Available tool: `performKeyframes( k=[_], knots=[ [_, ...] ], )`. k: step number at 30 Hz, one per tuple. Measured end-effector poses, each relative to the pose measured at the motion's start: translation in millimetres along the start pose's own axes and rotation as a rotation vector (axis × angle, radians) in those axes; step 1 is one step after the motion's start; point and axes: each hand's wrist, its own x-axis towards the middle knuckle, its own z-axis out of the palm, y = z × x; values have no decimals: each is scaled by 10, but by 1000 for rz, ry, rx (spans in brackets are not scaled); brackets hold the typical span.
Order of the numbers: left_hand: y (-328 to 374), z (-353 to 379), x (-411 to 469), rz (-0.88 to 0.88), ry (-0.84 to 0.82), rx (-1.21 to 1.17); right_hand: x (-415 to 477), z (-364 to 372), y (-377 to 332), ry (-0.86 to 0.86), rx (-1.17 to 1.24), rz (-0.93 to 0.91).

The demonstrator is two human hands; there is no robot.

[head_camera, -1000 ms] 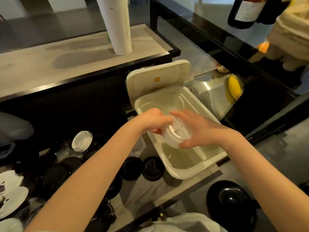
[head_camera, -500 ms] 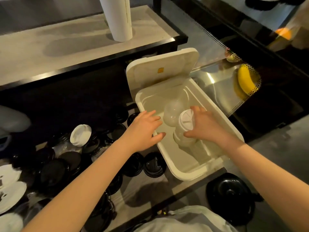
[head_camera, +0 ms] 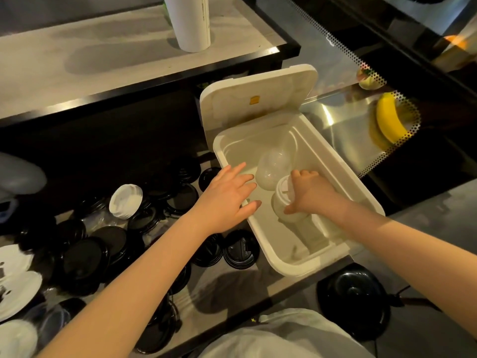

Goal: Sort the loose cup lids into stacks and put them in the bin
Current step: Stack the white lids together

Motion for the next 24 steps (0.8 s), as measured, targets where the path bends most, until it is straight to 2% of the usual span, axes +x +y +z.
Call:
performKeyframes(
  k=[2,6,13,24],
  knots=[
    [10,-9,-3,1,-1,0,4,-11,-37,17,-110,-14],
    [31,-29,-7,-15,-15,-7,15,17,-76,33,-164,-10],
    [39,-25,-18,-38,-9,-13,82,3,-109,113,-105,81],
    [57,-34,-8,-52,-31,7,30,17,-80,41,-52,119]
  ],
)
